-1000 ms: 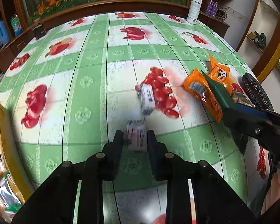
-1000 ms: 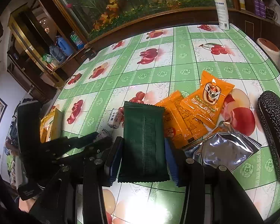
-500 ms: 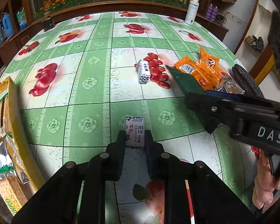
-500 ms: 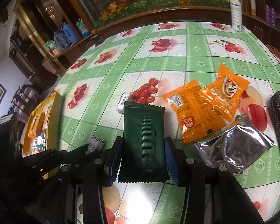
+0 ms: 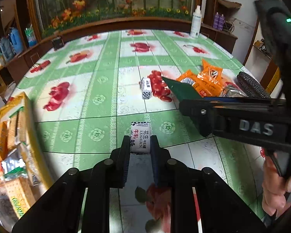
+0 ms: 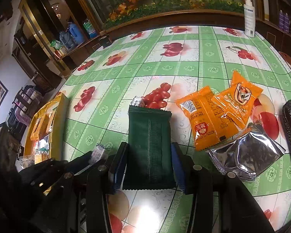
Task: Organize snacks
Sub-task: 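Grasp the small white nougat box with the left tool, then carry the green pouch and nougat box over the tray with both tools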
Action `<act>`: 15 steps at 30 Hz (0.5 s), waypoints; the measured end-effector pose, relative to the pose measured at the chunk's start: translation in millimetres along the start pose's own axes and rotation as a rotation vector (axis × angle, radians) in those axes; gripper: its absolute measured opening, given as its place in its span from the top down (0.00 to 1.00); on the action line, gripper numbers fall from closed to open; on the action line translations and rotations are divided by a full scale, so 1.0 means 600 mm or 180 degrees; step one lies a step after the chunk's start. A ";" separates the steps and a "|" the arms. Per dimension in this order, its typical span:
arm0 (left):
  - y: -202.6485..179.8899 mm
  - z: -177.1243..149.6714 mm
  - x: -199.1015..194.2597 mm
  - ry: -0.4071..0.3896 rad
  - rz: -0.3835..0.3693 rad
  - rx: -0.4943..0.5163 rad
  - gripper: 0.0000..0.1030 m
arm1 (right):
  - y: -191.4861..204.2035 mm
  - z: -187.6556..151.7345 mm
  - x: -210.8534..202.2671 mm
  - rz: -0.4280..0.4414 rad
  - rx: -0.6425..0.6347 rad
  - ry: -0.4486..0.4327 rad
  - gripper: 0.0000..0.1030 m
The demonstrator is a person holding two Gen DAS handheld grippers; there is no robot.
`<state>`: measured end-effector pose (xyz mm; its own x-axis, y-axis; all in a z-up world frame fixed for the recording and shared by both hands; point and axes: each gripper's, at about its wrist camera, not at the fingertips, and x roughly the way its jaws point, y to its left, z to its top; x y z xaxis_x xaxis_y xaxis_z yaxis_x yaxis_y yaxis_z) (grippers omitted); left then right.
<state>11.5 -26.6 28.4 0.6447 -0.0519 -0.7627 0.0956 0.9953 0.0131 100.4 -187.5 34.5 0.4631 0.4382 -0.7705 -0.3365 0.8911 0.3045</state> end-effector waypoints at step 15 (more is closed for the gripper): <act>0.034 -0.033 -0.068 -0.0298 0.0259 -0.0023 0.83 | 0.035 -0.012 0.000 0.0076 -0.0182 -0.0056 0.56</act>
<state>-28.0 -2.7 46.6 0.7181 0.0221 -0.6956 0.0348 0.9971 0.0676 87.6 -169.9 36.8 0.4685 0.4616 -0.7533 -0.3937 0.8724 0.2898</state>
